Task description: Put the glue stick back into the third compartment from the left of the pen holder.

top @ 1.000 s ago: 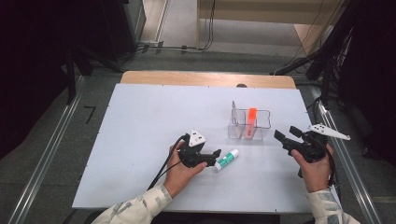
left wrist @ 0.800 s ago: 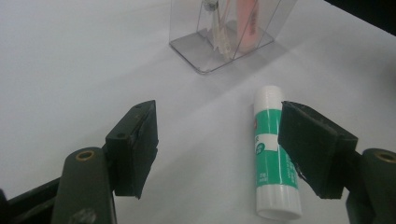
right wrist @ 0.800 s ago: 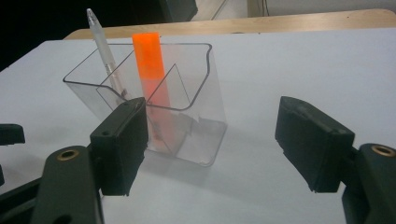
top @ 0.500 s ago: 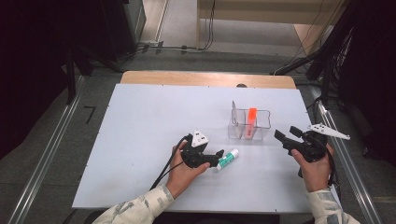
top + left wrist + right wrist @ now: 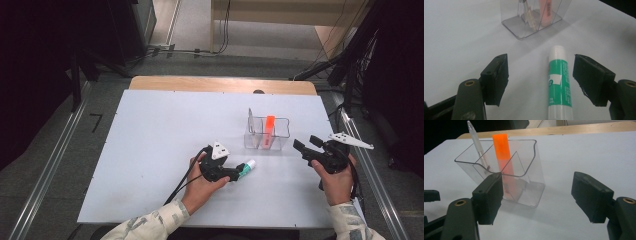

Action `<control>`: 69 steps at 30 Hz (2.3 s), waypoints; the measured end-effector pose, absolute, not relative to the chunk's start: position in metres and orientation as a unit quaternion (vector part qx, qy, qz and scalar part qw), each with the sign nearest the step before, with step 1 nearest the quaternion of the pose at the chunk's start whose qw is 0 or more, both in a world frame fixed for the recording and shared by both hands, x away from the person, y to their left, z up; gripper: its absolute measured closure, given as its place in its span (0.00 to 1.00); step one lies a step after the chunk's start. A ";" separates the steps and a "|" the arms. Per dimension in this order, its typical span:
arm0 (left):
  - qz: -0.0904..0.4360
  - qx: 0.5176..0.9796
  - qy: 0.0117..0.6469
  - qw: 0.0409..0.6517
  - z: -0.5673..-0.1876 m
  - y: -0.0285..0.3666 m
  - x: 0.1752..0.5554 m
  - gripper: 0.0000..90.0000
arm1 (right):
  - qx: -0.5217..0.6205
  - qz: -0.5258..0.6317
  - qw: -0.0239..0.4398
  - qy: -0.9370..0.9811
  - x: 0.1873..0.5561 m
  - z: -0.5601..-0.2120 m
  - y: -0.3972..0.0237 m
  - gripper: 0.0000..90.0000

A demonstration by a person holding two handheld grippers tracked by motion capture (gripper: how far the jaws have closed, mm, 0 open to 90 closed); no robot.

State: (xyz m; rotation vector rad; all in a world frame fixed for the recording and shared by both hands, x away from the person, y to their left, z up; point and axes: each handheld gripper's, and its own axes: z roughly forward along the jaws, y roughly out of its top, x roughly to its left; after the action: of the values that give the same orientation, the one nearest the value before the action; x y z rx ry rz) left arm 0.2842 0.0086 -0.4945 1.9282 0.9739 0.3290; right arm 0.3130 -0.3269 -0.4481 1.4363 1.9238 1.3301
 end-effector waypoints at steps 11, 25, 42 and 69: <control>0.132 0.791 0.387 0.455 -0.499 -0.003 0.285 0.34 | 0.513 0.475 0.195 0.687 0.313 -0.448 -0.327 0.27; 0.145 0.801 0.375 0.444 -0.503 -0.016 0.288 0.35 | 0.514 0.475 0.193 0.688 0.314 -0.449 -0.326 0.27; 0.144 0.816 0.370 0.420 -0.508 -0.028 0.295 0.37 | 0.514 0.474 0.190 0.689 0.315 -0.450 -0.326 0.27; 0.152 0.829 0.360 0.400 -0.516 -0.041 0.296 0.52 | 0.516 0.474 0.190 0.688 0.315 -0.450 -0.328 0.27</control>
State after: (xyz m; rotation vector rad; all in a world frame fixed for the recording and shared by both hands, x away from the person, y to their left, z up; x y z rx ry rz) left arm 0.2961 -0.0415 -0.5161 2.0972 0.9102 0.3838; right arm 0.3147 -0.3280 -0.4499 1.4513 1.9333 1.3322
